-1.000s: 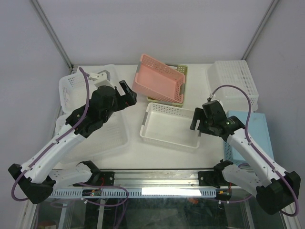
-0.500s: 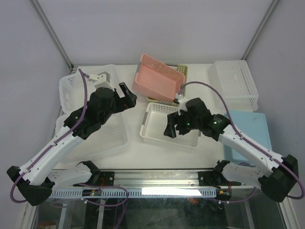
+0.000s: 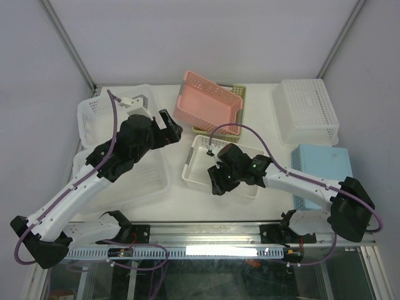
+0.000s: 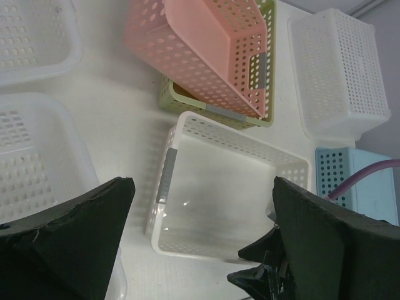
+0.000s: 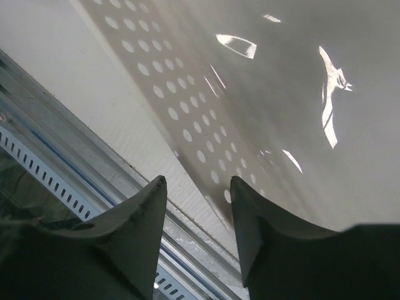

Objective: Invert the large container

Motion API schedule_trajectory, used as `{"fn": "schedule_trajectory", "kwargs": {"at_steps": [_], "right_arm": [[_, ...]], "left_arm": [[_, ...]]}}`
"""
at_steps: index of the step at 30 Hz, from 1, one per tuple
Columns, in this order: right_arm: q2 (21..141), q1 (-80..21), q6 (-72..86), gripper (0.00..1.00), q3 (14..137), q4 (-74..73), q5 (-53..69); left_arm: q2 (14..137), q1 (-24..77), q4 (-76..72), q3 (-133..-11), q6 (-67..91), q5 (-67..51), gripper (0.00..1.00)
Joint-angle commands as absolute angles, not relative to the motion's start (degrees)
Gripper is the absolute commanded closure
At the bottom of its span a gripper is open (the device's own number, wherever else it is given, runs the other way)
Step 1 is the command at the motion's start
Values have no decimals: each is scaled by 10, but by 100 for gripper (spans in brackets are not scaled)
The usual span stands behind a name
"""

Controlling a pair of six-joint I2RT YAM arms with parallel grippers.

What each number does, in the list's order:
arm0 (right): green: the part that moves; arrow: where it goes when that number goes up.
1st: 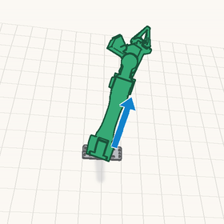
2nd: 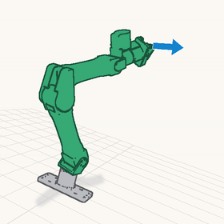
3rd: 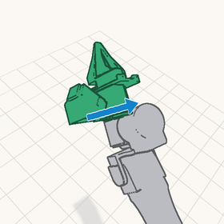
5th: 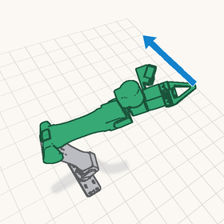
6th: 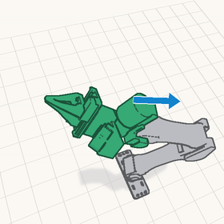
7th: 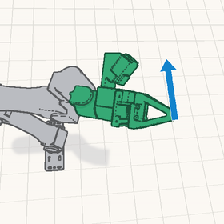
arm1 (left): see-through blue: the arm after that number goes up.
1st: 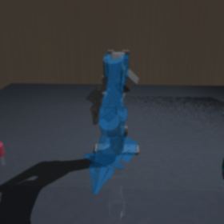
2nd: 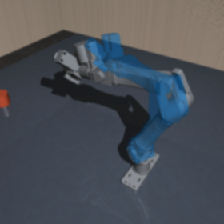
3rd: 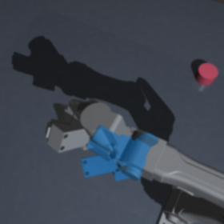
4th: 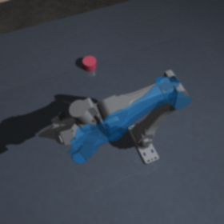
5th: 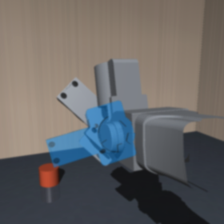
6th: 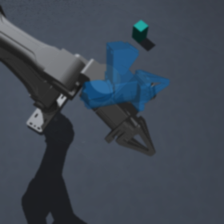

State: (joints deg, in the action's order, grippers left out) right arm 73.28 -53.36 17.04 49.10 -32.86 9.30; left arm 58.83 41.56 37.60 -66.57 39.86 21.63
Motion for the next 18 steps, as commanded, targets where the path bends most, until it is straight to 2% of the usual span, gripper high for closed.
{"fn": "schedule_trajectory", "kwargs": {"at_steps": [1,8,12,15,18], "right_arm": [[736,-552,188,57,486,-303,73],[718,-558,186,87,547,-373,93],[693,-556,204,100,621,-443,110],[671,-530,250,100,669,-462,132],[643,-452,309,100,668,-418,228]], "left_arm": [[577,416,340,-658,393,199,1],[570,415,333,-652,391,196,1],[568,416,335,-658,384,197,1],[565,416,338,-666,389,201,1],[562,416,340,-680,396,200,1]]}}
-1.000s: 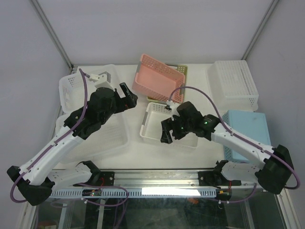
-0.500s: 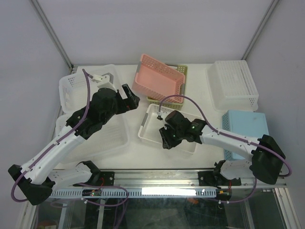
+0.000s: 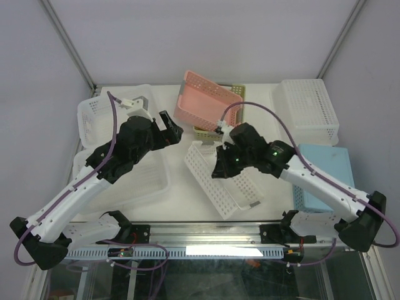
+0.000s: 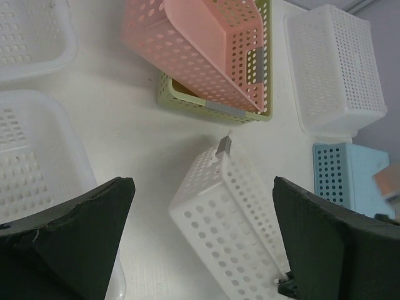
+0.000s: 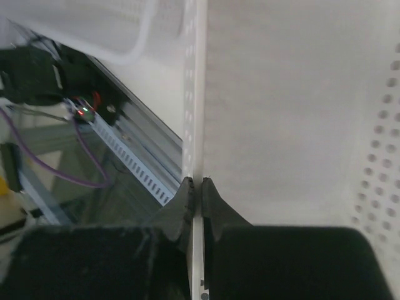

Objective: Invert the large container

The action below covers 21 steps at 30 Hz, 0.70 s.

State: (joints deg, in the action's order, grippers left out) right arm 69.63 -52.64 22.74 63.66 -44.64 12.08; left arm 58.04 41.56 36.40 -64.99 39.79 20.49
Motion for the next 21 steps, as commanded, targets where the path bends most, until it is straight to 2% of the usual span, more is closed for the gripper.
{"fn": "schedule_trajectory", "kwargs": {"at_steps": [1,6,15,17,21], "right_arm": [[633,-426,331,100,657,-390,265],[599,-325,505,100,560,-177,467],[555,-233,839,100,347,190,566],[538,-211,854,100,323,194,572],[512,-167,811,100,307,107,583]], "left_arm": [[561,415,341,-683,396,200,1],[549,415,346,-696,393,204,1],[547,415,346,-697,394,195,1],[548,416,346,-698,394,194,1],[558,415,345,-700,392,187,1]]}}
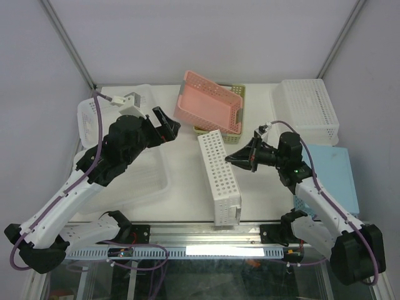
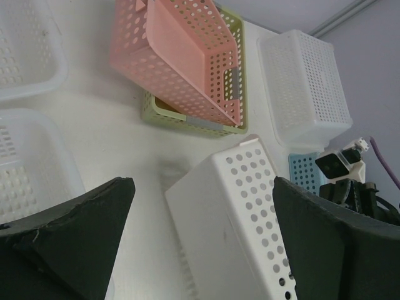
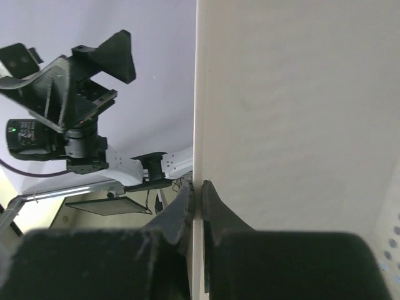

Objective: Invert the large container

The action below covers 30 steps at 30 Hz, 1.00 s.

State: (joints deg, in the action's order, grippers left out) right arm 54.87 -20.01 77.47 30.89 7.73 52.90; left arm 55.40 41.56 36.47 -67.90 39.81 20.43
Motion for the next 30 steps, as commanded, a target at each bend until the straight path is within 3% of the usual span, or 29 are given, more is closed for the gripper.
{"fn": "schedule_trajectory", "kwargs": {"at_steps": [1,6,10,15,21,30], "right_arm": [[508,-158,793,100,301,74,586],[499,-109,672,100,269,-58,585],[506,-49,624,100,224,-79,622],[520,-19,488,100,250,-207,593],[540,10,469,100,235,-202,586],[560,38,292,99,323,-368,416]], "left_arm": [[562,415,345,-700,392,185,1],[571,415,338,-694,395,173,1],[577,415,324,-682,401,157,1],[600,415,314,-678,407,139,1],[617,415,303,-687,403,129,1],[636,416,285,-672,411,110,1]]}}
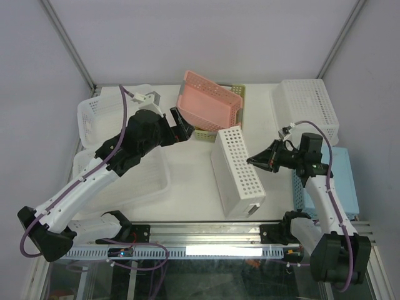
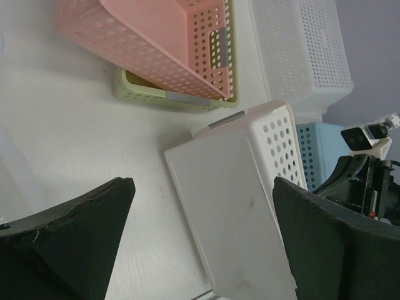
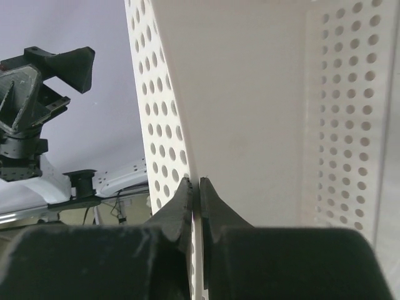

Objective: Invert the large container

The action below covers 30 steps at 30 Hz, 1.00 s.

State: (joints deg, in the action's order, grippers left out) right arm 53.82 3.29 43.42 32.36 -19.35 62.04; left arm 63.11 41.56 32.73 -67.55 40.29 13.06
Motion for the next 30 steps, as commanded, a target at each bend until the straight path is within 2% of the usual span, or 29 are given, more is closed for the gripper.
{"fn": "schedule_trajectory", "kwargs": {"at_steps": [1,12,17,23,28,30], "right_arm": [[559,38,286,96,330,-375,406],[542,47,276,77,348,-406,331],[499,48,294,58,360,-413,277],[468,48,277,50,400,-434,246],[466,38,240,45,432,-413,295],[460,5,250,35,434,-380,307]], "left_arm": [[638,415,283,-672,411,108,1],[655,415,275,-682,399,102,1],[675,415,273,-691,393,91,1],[695,417,287,-673,408,60,1],[693,453,383,-635,478,175,1],[692,461,418,-620,511,202,1]]}}
